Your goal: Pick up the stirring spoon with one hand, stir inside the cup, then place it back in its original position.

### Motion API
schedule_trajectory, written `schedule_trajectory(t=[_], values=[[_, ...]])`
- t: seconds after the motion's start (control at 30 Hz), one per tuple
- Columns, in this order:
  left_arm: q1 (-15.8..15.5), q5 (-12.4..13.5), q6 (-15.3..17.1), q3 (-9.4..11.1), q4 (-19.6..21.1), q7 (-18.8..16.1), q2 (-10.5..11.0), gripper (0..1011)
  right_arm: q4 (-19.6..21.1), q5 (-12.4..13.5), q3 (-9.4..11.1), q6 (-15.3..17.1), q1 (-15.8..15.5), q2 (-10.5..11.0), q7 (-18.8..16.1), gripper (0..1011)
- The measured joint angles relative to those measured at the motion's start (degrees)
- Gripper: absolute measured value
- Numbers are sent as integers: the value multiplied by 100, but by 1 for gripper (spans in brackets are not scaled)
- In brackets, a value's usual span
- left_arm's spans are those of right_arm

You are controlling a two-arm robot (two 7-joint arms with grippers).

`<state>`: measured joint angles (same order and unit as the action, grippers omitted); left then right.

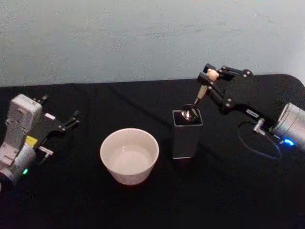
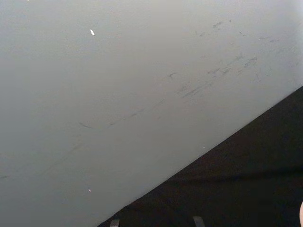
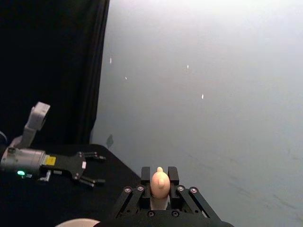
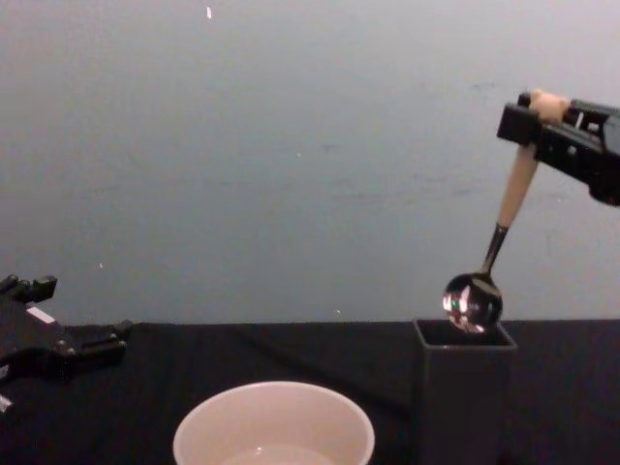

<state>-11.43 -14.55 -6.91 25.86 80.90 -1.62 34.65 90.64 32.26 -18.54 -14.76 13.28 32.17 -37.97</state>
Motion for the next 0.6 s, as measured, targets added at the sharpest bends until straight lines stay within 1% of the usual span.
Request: schedule_trajectory(t=[0.2, 0.43, 0.6], values=[[0, 0, 0, 0, 0, 0, 0, 1001, -155, -106, -52, 34, 11, -46, 38, 213], [0, 0, 0, 0, 0, 0, 0, 1001, -393, -208, -122, 75, 92, -161, 74, 213], [0, 0, 0, 0, 0, 0, 0, 1001, -587, -266, -220, 182, 144, -246, 90, 213]])
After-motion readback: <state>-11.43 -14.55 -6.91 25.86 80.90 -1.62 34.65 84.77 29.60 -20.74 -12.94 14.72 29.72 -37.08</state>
